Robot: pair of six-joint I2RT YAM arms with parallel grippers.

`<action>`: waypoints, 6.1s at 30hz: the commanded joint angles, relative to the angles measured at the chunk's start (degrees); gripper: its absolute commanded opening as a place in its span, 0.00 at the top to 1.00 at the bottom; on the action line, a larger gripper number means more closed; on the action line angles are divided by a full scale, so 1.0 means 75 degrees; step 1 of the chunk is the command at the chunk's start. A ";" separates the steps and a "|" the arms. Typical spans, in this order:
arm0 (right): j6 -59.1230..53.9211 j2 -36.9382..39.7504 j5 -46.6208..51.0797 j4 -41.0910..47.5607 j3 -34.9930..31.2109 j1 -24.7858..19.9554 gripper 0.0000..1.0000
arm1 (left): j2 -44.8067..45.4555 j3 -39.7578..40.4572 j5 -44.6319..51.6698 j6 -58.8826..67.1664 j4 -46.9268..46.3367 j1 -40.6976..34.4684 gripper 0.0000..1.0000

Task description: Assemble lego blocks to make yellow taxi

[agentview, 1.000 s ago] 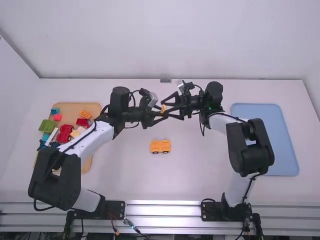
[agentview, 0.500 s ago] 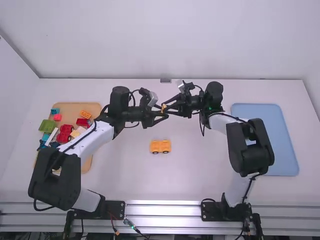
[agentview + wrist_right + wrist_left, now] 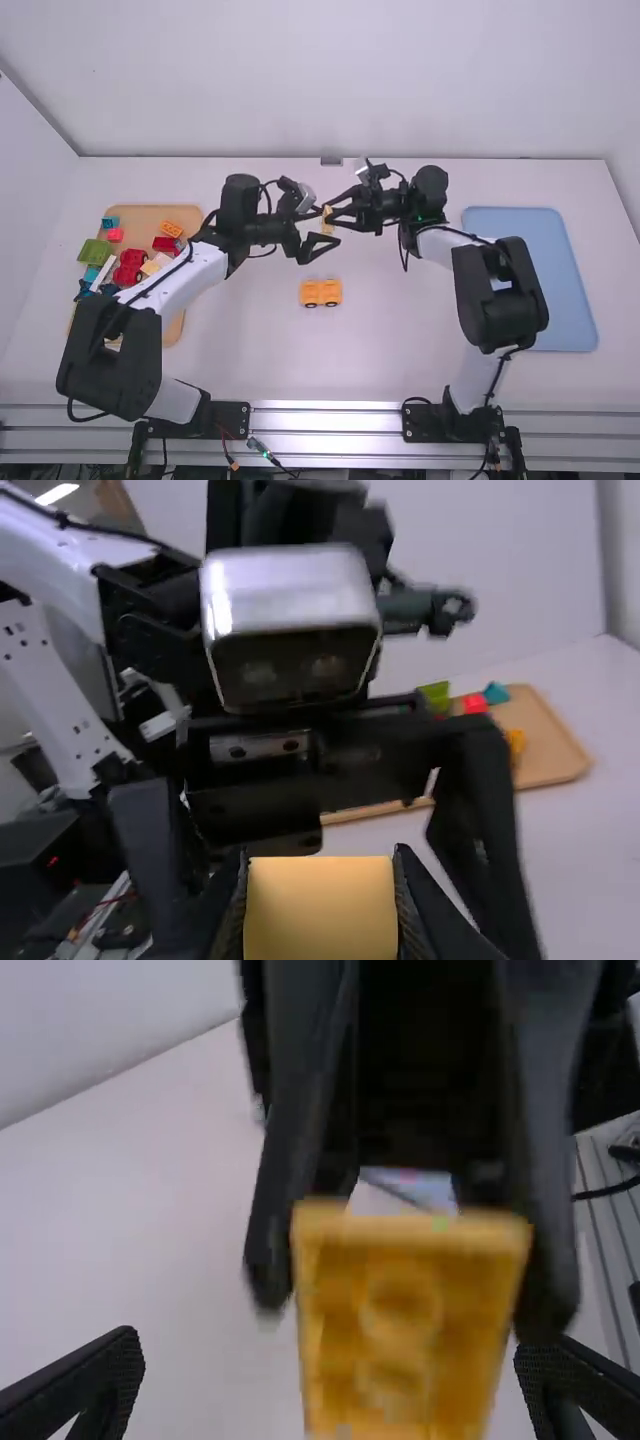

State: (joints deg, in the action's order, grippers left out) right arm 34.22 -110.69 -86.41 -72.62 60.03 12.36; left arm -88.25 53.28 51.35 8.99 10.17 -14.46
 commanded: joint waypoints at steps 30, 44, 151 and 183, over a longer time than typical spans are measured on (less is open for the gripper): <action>-0.6371 0.0659 1.1240 1.5486 0.3684 0.1023 1.00 | -0.0006 -0.0055 -0.3984 0.0067 -0.0099 0.0131 0.01; -0.4995 0.0557 1.1981 1.6611 0.1932 0.2209 1.00 | -0.0006 -0.0055 -0.4634 0.0425 0.0548 0.0262 0.01; -1.8753 0.0679 0.4870 1.8750 0.3512 -0.0877 0.01 | 0.0146 -0.1207 0.0880 0.7883 -0.2413 0.0729 0.01; -1.7066 0.0670 0.3701 1.1508 -0.1518 -0.0813 0.01 | -0.1580 -0.1693 0.1416 0.6918 -0.0219 0.0729 0.01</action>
State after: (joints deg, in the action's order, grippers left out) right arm -93.25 -105.84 -58.57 13.63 50.85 6.61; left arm -99.44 41.19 60.88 61.06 8.49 -8.88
